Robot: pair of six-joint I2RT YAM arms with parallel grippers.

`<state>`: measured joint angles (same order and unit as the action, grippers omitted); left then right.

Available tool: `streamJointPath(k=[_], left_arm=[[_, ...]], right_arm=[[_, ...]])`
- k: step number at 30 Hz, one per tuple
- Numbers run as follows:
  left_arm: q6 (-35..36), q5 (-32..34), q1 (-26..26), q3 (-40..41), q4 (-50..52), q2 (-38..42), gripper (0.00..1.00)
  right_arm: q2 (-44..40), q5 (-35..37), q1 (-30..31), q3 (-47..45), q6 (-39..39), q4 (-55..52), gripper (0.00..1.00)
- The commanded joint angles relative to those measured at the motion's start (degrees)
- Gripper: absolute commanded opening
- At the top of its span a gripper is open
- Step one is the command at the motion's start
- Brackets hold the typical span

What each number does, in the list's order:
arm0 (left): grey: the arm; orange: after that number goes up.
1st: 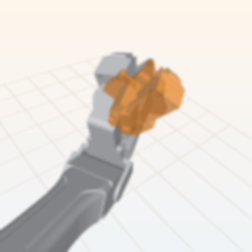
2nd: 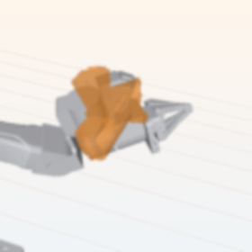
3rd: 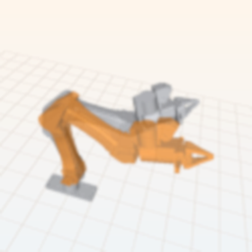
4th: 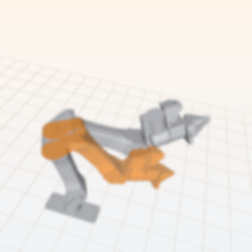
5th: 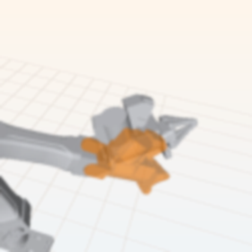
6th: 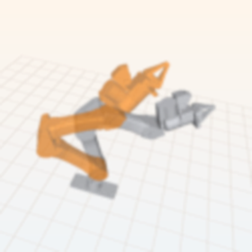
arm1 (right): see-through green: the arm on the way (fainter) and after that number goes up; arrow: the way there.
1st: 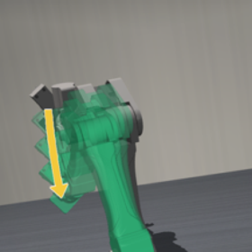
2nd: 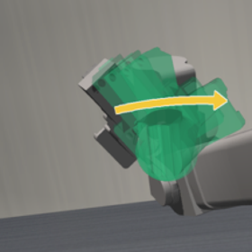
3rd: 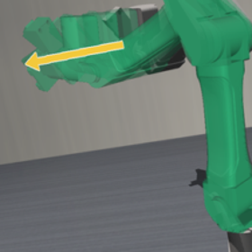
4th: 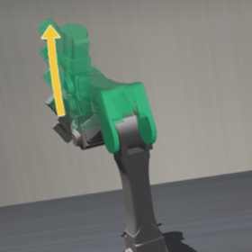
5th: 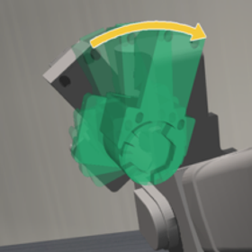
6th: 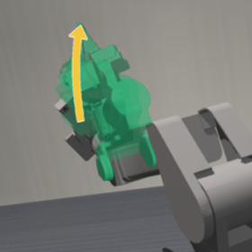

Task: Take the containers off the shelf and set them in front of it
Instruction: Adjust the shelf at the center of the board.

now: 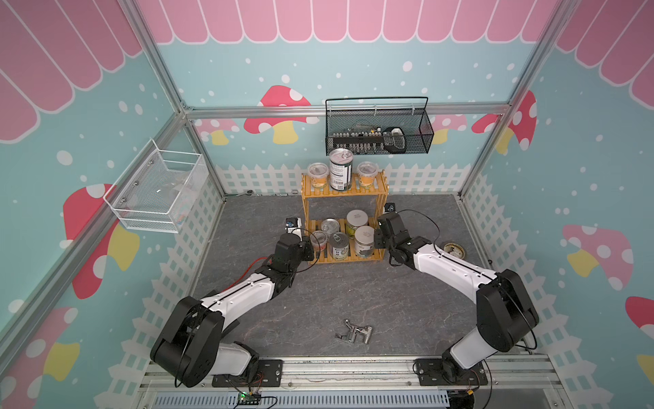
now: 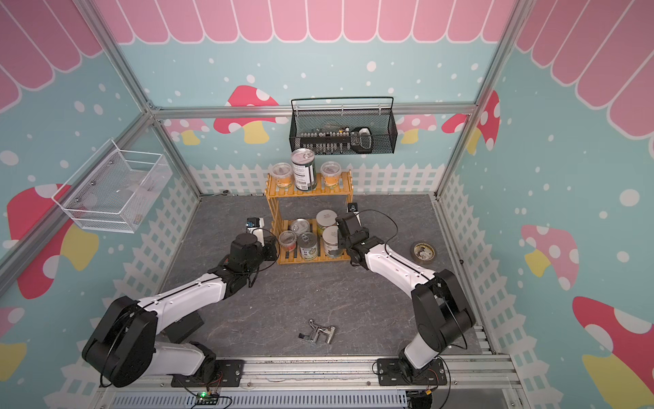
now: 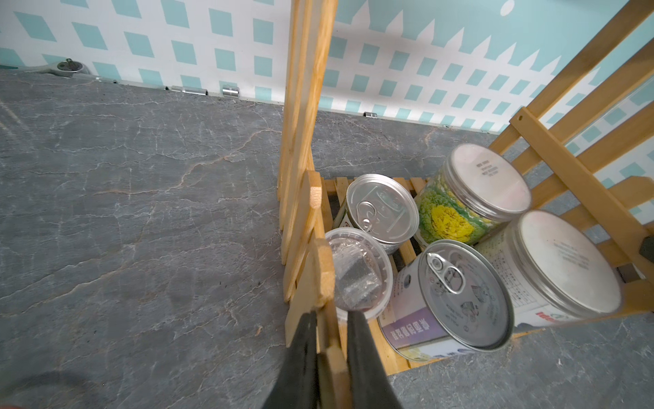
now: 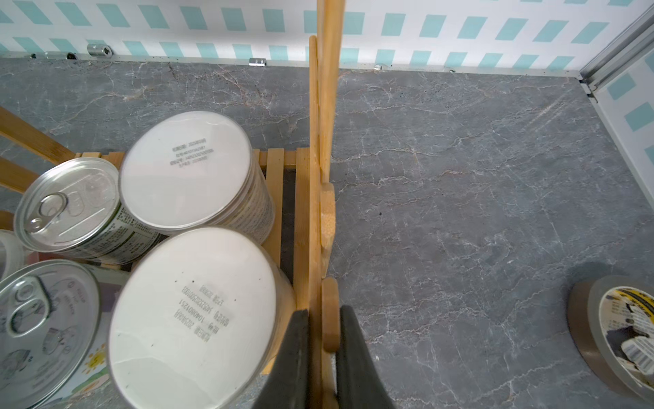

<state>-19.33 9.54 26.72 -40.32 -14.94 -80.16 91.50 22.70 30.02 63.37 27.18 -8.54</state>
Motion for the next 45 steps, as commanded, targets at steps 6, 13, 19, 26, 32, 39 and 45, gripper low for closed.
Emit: streamJointPath(k=[6, 13, 19, 26, 32, 39, 45], left_arm=[[1.34, -10.22, 2.94, -5.34, -1.89, -6.37, 0.04], [1.78, -11.02, 2.99, -7.31, -2.44, -9.27, 0.04], [1.84, -11.00, 2.99, -7.54, -2.46, -9.85, 0.04], [1.67, -10.68, 2.81, -7.83, -1.93, -10.17, 0.15], [1.27, -9.50, 2.15, -7.90, -1.75, -9.20, 0.38], [2.80, -8.97, -0.40, -8.43, -0.14, -7.34, 0.49], [4.61, -10.06, -2.46, -9.57, 0.58, -7.10, 0.49]], right_arm=[[0.36, 2.65, -2.50, -1.37, -0.80, 6.66, 0.04], [1.09, 3.28, -3.39, -2.29, -1.95, 8.42, 0.04], [1.12, 2.85, -3.61, -2.38, -1.87, 8.81, 0.05], [0.55, 1.84, -3.75, -2.11, -1.63, 8.54, 0.12], [-1.42, 4.72, -3.74, -2.11, -2.52, 6.79, 0.33], [-3.94, 3.97, -3.74, -3.06, -3.27, 6.07, 0.46], [-5.79, 2.63, -3.75, -3.60, -3.27, 5.48, 0.48]])
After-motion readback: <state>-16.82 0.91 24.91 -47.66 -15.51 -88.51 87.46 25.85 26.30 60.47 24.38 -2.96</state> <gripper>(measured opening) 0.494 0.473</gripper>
